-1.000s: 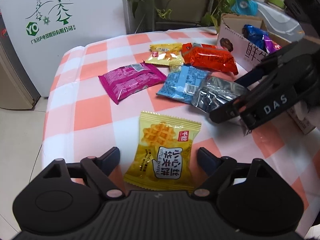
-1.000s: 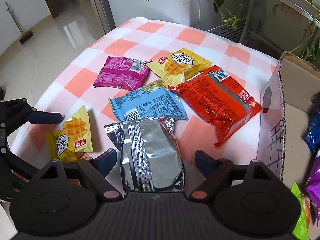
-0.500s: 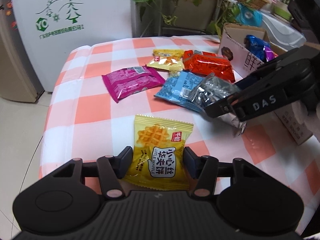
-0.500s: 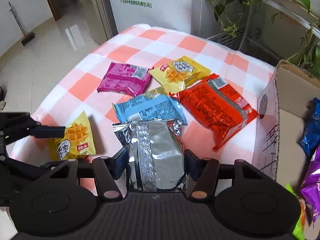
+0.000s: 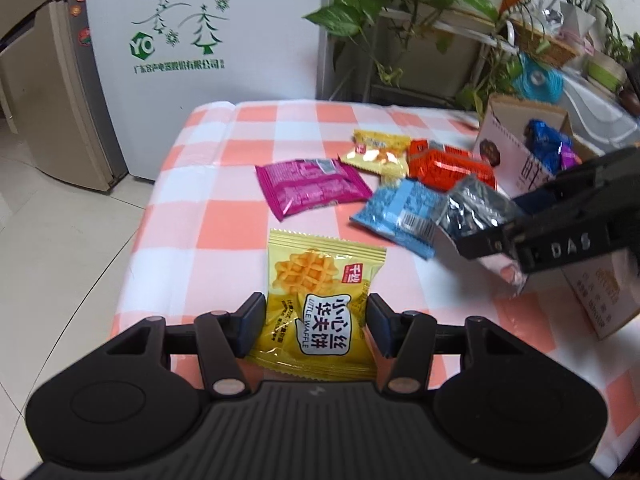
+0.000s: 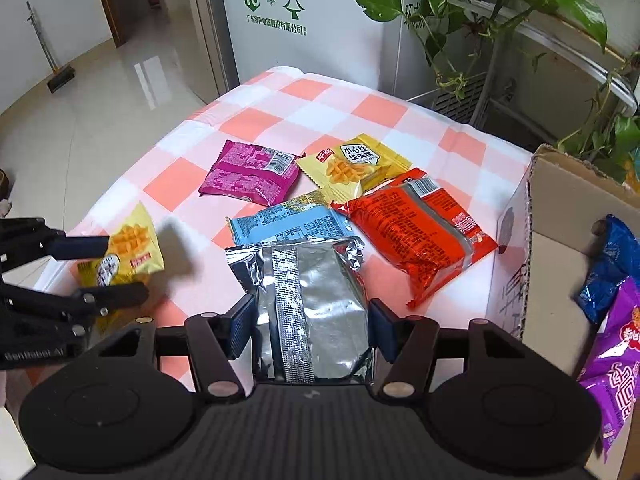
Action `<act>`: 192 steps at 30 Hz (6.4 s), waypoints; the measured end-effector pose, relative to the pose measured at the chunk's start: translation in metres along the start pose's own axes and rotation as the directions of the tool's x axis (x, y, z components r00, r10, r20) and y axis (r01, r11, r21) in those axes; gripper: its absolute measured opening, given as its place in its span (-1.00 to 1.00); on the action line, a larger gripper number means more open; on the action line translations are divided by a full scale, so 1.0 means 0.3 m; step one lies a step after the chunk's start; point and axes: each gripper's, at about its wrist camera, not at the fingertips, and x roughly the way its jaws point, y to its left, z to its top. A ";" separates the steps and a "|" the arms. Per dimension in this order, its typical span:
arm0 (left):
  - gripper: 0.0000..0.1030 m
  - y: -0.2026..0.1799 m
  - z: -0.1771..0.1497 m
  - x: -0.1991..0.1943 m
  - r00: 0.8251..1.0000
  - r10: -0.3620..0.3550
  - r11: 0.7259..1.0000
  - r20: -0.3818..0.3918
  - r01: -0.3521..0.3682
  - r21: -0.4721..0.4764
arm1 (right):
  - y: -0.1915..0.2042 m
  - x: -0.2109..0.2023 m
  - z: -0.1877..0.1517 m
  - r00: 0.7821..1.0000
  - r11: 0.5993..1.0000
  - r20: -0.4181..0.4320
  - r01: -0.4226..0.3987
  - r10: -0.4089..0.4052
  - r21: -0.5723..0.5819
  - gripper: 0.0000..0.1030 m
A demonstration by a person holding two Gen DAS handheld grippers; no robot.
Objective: Organize snacks
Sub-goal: 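Carry the yellow waffle packet and silver foil bag into the box and release both, then move the left gripper toward the blue packet while the right gripper approaches the red bag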
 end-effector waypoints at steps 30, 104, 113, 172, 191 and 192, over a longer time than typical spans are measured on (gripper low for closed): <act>0.05 -0.135 0.063 -0.139 0.996 0.016 0.999 0.090 -0.012 -0.045 | -0.013 -0.193 0.002 0.992 0.998 0.126 0.031 -0.024 -0.058 0.30; 0.82 -0.635 0.442 0.068 0.994 -0.082 0.978 0.074 0.066 0.196 | -0.318 -0.459 -0.150 0.935 0.928 0.170 0.261 -0.312 0.266 0.73; 0.84 -0.495 0.417 0.062 0.998 -0.028 0.982 0.054 0.018 0.188 | -0.297 -0.438 -0.116 0.939 0.936 0.196 0.227 -0.284 0.267 0.79; 0.23 -0.178 0.192 0.288 0.993 -0.106 0.981 -0.045 0.112 0.156 | -0.210 0.076 0.208 0.994 0.963 0.111 -0.027 -0.003 0.268 0.47; 0.21 0.022 0.145 0.217 0.995 0.044 0.999 -0.086 -0.043 0.015 | -0.221 0.177 0.238 0.998 0.955 0.033 -0.055 0.047 0.291 0.78; 0.21 0.025 0.144 0.216 0.995 0.051 0.999 -0.085 -0.050 0.013 | -0.217 0.176 0.238 0.997 0.954 0.024 -0.071 0.067 0.292 0.79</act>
